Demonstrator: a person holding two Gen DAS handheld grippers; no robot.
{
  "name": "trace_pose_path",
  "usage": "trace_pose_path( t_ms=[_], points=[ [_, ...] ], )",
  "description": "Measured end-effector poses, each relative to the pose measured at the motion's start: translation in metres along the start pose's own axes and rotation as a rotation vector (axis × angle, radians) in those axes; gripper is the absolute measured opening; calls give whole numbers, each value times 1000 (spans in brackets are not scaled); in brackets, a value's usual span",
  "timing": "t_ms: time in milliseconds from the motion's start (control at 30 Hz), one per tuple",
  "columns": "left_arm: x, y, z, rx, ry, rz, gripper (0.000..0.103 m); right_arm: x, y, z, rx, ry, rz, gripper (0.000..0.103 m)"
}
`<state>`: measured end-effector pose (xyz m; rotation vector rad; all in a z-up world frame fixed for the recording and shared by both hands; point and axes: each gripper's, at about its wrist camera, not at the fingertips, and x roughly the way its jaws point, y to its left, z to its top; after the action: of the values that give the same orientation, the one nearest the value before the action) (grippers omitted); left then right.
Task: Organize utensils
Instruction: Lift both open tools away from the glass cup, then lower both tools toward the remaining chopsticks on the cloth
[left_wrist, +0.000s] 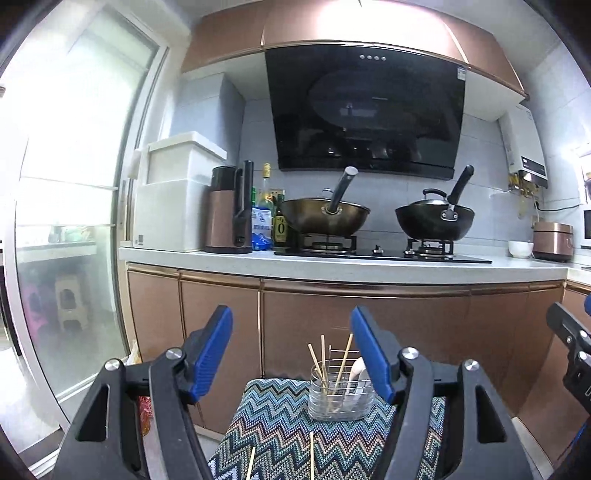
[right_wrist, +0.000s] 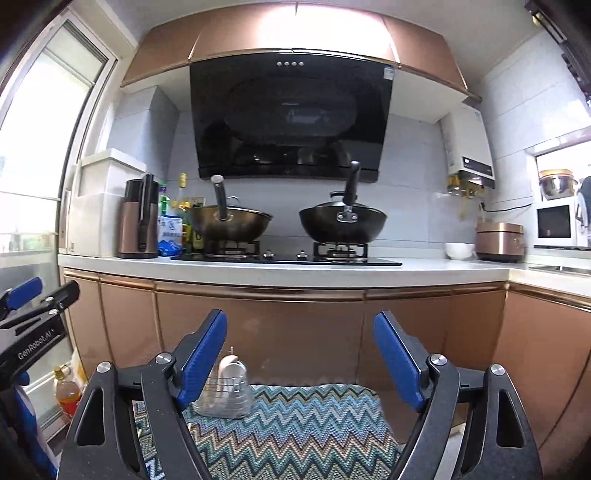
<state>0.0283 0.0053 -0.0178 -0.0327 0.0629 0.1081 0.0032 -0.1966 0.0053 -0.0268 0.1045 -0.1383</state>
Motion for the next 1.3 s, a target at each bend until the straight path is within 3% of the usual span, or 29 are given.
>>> trace_pose_path(
  t_ms=[233, 500, 900, 1133, 1300],
  points=[
    [-7, -1, -5, -12, 17, 28, 65, -9, -4, -6, -4, -10, -32, 82],
    [-13, 6, -4, -10, -6, 67, 73, -17, -5, -4, 2, -37, -37, 83],
    [2, 25, -11, -35, 50, 70, 73, -1, 8, -10, -41, 1, -14, 83],
    [36, 37, -20, -27, 160, 57, 73, 33, 30, -19, -86, 98, 69, 83],
    [77, 58, -42, -38, 335, -2, 73, 61, 45, -34, -114, 195, 139, 83]
  ],
)
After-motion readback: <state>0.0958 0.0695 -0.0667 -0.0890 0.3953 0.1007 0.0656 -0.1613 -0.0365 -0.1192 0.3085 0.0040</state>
